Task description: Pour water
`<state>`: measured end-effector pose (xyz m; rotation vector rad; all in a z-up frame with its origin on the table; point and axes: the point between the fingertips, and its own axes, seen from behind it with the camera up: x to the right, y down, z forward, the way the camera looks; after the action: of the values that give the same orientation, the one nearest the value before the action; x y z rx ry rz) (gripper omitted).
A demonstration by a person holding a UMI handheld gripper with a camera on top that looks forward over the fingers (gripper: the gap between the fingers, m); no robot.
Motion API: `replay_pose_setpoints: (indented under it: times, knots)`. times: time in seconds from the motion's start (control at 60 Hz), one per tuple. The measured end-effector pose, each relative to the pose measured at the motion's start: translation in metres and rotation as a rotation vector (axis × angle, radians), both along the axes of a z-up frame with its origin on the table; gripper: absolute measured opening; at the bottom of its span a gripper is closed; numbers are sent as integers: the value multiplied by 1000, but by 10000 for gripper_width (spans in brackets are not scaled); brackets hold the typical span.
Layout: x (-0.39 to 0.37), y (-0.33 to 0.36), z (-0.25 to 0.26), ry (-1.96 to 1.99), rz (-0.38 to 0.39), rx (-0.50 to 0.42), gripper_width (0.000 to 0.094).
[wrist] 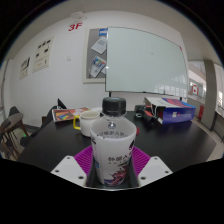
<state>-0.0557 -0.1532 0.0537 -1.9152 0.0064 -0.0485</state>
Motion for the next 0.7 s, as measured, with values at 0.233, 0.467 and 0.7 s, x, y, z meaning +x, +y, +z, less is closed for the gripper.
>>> replay_pose_setpoints:
  times: [0.233,0.467,0.7]
  knots:
    - [19,-2,10,-81,-34,-4,407]
    - [130,23,80,-377,-221,-5,407]
    - [178,107,197,-854,-247,96,407]
